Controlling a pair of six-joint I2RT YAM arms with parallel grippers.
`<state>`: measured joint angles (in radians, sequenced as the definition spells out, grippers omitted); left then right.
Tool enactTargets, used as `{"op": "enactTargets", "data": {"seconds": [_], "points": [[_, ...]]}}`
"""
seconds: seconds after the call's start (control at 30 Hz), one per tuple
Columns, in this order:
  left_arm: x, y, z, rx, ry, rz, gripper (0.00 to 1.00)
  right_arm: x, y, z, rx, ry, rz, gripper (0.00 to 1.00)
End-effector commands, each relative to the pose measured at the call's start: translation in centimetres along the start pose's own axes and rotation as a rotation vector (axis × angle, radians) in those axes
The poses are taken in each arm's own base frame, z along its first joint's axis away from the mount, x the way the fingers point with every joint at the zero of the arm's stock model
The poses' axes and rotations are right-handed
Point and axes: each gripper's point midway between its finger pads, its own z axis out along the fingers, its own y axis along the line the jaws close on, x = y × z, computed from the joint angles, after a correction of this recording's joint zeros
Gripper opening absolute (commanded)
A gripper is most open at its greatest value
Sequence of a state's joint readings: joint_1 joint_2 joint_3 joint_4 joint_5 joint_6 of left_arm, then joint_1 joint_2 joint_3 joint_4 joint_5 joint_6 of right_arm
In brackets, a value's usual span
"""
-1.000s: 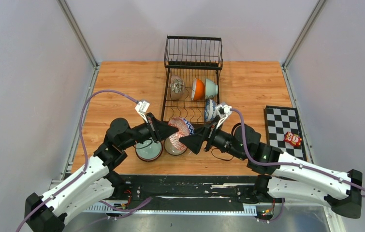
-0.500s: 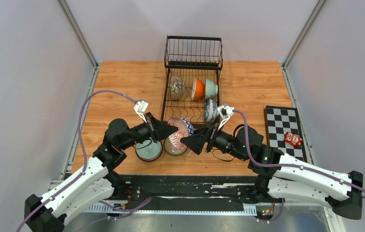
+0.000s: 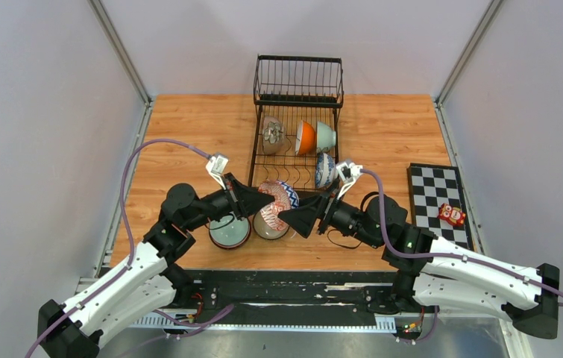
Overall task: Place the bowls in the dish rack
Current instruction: Pick up the bowl from the center of the board.
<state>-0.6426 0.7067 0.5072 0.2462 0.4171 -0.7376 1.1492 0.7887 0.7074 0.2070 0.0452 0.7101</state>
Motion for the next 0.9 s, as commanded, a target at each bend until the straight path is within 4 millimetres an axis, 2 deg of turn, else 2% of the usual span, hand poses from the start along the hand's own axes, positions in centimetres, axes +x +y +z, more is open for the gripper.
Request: {"op": "enactTargets", "data": {"seconds": [0.0, 0.07, 0.1, 0.13, 0.17, 0.2, 0.23, 0.27, 0.47, 0.6, 0.87], "points": [[-0.6, -0.3, 0.1, 0.027, -0.031, 0.008, 0.0, -0.8, 1.3, 0.1, -0.061, -0.027, 0.011, 0.81], [-0.5, -0.3, 0.2, 0.027, -0.027, 0.006, 0.0, -0.8, 1.4, 0.2, -0.061, -0.029, 0.009, 0.79], [-0.5, -0.3, 0.2, 0.027, -0.027, 0.006, 0.0, -0.8, 1.4, 0.2, -0.061, -0.027, 0.007, 0.75], [-0.5, -0.3, 0.2, 0.026, -0.026, 0.006, 0.0, -0.9, 1.4, 0.2, -0.062, -0.03, 0.003, 0.65], [-0.5, -0.3, 0.2, 0.024, -0.026, 0.005, 0.0, -0.9, 1.4, 0.2, -0.065, -0.032, 0.0, 0.48], [-0.5, -0.2, 0.2, 0.022, -0.026, 0.003, 0.0, -0.9, 1.4, 0.2, -0.067, -0.035, -0.001, 0.25], [-0.6, -0.3, 0.2, 0.021, -0.028, 0.003, 0.0, -0.9, 1.4, 0.2, -0.065, -0.035, -0.001, 0.06], [-0.6, -0.2, 0.2, 0.021, -0.027, 0.002, 0.0, -0.9, 1.4, 0.2, -0.066, -0.034, -0.005, 0.03], [-0.5, -0.1, 0.4, 0.016, -0.02, -0.008, 0.01, -1.5, 1.3, 0.0, -0.058, -0.058, -0.022, 0.03], [-0.4, 0.5, 0.4, -0.018, -0.019, -0.014, 0.26, -1.8, 1.3, 0.0, -0.049, -0.066, -0.03, 0.03], [-0.2, 1.6, 0.3, -0.083, -0.009, -0.017, 0.61, -2.7, 0.3, -0.3, 0.02, -0.082, -0.081, 0.02]]}}
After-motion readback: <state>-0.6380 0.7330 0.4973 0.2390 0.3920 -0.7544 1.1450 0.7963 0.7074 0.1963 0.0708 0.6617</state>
